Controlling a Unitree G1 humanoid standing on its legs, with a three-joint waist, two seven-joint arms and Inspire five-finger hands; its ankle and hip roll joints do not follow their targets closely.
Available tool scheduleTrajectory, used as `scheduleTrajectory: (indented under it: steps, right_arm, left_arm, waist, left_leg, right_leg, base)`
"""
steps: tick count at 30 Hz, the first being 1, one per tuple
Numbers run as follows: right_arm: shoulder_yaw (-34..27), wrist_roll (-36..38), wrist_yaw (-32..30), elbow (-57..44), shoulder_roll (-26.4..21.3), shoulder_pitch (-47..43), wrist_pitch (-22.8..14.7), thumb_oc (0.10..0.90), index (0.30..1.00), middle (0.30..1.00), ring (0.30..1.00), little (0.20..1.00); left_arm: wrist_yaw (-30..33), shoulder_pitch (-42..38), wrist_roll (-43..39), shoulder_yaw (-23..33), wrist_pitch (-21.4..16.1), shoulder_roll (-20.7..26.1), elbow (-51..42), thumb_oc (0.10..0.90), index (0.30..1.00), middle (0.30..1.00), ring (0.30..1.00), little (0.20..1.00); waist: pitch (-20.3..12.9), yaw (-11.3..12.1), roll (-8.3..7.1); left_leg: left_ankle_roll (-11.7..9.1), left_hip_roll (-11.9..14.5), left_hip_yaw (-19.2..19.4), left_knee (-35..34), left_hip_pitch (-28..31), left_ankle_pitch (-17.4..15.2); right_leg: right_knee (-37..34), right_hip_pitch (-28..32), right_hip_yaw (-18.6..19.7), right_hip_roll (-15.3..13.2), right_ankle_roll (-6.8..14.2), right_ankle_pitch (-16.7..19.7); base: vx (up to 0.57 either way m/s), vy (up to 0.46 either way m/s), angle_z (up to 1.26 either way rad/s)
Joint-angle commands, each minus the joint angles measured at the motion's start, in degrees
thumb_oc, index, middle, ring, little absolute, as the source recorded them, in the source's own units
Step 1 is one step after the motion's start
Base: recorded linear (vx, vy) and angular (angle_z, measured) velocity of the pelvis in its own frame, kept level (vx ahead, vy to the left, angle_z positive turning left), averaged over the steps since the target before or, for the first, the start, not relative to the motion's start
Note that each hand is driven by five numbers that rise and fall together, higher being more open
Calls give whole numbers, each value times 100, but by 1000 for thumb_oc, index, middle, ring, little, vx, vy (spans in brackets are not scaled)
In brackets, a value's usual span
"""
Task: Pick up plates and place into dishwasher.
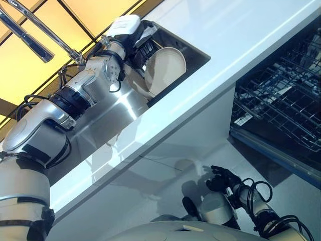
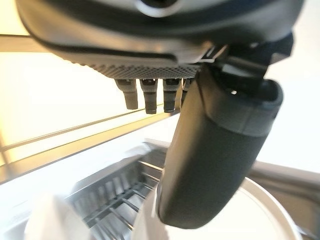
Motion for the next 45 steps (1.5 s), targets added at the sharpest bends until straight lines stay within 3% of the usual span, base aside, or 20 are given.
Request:
scheduleTrajectory:
  steps: [1, 15, 27, 36, 41, 45]
  right_arm:
    - [327, -208, 88, 75, -314, 743, 4, 800, 900, 900, 900, 900]
    - [439, -6, 34, -369, -575, 257, -191, 800, 900, 900, 900, 900]
    - [641, 183, -65, -382, -504, -96, -371, 800, 900, 900, 900, 900]
    - [702, 152, -77, -110, -320, -158, -403, 800, 900, 900, 900, 900]
    - [669, 171, -30, 103, -241, -79, -352, 800, 900, 900, 900, 900]
    - [585, 138, -6, 301, -154, 86, -175, 800, 900, 900, 900, 900]
  left_arm:
    - [804, -362, -11, 835, 51, 278, 555, 800, 900, 900, 900, 900]
    - [1517, -842, -788, 916, 170, 7, 1054, 800, 900, 900, 900, 900]
    - [1418, -1127, -1221, 844, 90, -131, 1377, 800, 900, 900, 900, 900]
    - [783, -1133, -1310, 687, -104, -138, 1190, 800, 900, 900, 900, 900]
    - [344, -1017, -1476, 647, -115, -93, 901, 800, 900, 900, 900, 900]
    - [-411, -716, -1516, 733, -38, -78, 631, 800, 900, 900, 900, 900]
  waist:
    - [10, -208, -201]
    - [704, -379, -375]
    - [1057, -334, -550]
    - [940, -219, -596]
    - [719, -141, -574]
    - [380, -54, -519]
  left_leg:
    - [-162, -92, -24, 200, -209, -34]
    - [-224, -6, 226, 356, -890, 107]
    - [-238, 81, 361, 380, -1162, 170]
    - [-238, 81, 308, 383, -1029, 125]
    - [-232, 69, 224, 349, -822, 97]
    - [-211, 38, 112, 347, -528, 39]
  right_leg:
    - [527, -278, -49, -35, 163, -415]
    - [756, -1071, 170, -31, 110, -317]
    - [772, -1358, 194, 45, 66, -235]
    - [659, -1102, 38, 40, 48, -280]
    - [562, -796, -85, 43, 27, -312]
    - [448, -380, -212, 26, 29, -357]
  base:
    - [-110, 39, -9]
    - [-65, -2, -11]
    - [-49, -26, -8]
    - [-18, -10, -2]
    - [36, -8, 18]
    - [130, 8, 29]
